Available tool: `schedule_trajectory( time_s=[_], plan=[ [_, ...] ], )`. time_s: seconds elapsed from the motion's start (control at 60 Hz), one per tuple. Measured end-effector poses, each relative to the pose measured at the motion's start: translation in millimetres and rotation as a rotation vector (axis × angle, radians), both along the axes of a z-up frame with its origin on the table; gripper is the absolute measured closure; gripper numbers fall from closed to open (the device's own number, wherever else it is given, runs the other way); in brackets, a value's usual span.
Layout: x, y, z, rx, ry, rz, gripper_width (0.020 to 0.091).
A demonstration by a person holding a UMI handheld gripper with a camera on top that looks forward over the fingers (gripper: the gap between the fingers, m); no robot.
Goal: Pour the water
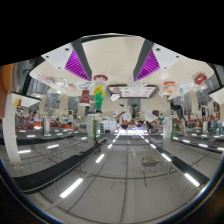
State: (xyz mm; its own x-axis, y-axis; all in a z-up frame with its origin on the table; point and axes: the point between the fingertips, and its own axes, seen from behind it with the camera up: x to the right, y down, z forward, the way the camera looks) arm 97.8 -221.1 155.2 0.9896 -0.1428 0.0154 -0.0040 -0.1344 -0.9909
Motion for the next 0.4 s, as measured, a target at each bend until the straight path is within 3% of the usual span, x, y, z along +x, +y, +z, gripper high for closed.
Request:
schedule_trajectory(
  time_s=[0.267, 0.4],
  plan=[
    [-44, -48, -4, 0.0, -0.055, 0.058, 0.0251],
    [-39, -45, -12, 0.001, -0.094, 0.031, 0.0254]
  ],
)
